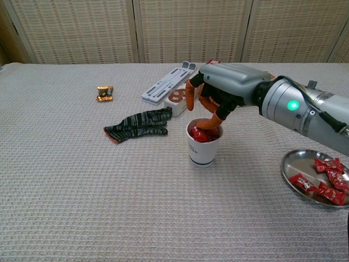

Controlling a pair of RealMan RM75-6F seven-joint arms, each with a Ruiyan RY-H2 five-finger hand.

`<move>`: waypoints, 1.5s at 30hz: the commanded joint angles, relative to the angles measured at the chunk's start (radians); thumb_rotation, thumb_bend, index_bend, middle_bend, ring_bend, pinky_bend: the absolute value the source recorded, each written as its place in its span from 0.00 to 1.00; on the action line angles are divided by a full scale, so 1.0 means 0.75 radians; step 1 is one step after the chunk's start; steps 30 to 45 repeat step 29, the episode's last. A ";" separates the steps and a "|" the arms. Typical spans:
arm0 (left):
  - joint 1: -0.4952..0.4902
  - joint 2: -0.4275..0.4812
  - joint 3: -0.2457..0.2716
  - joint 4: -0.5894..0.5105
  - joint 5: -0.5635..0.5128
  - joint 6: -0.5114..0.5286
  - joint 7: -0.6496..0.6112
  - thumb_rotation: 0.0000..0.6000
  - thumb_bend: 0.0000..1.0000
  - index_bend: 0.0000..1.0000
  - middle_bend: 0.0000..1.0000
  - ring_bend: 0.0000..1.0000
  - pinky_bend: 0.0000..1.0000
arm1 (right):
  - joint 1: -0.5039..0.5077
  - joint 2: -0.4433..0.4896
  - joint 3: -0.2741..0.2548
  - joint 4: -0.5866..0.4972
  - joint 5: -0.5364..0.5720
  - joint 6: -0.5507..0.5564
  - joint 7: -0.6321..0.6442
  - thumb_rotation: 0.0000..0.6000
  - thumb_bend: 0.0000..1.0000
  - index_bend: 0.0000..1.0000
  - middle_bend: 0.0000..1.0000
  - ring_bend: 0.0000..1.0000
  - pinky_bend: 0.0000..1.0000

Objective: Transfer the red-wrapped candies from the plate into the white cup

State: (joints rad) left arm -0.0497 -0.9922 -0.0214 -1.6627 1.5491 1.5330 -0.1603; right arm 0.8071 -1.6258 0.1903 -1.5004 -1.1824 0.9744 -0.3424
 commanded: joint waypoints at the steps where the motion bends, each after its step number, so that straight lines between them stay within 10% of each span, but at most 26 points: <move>1: 0.000 0.000 0.001 0.000 0.001 0.000 -0.002 1.00 0.42 0.35 0.26 0.27 0.28 | -0.010 0.012 0.000 -0.018 -0.013 0.016 0.014 1.00 0.15 0.49 0.82 0.82 1.00; 8: 0.001 -0.001 -0.004 0.008 -0.003 0.005 -0.010 1.00 0.42 0.35 0.26 0.27 0.28 | -0.114 0.165 -0.040 -0.186 -0.085 0.168 -0.030 1.00 0.14 0.47 0.82 0.76 1.00; 17: -0.010 -0.009 -0.010 0.008 -0.031 -0.026 0.015 1.00 0.42 0.35 0.26 0.27 0.28 | -0.348 0.306 -0.201 -0.243 -0.101 0.498 -0.476 1.00 0.14 0.47 0.67 0.58 0.87; 29: -0.022 -0.021 -0.008 0.001 -0.047 -0.057 0.066 1.00 0.42 0.35 0.26 0.27 0.28 | -0.522 0.294 -0.282 0.016 -0.199 0.573 -0.248 1.00 0.08 0.44 0.45 0.33 0.74; 45: -0.022 -0.021 -0.008 0.001 -0.047 -0.057 0.066 1.00 0.42 0.35 0.26 0.27 0.28 | -0.522 0.294 -0.282 0.016 -0.199 0.573 -0.248 1.00 0.08 0.44 0.45 0.33 0.74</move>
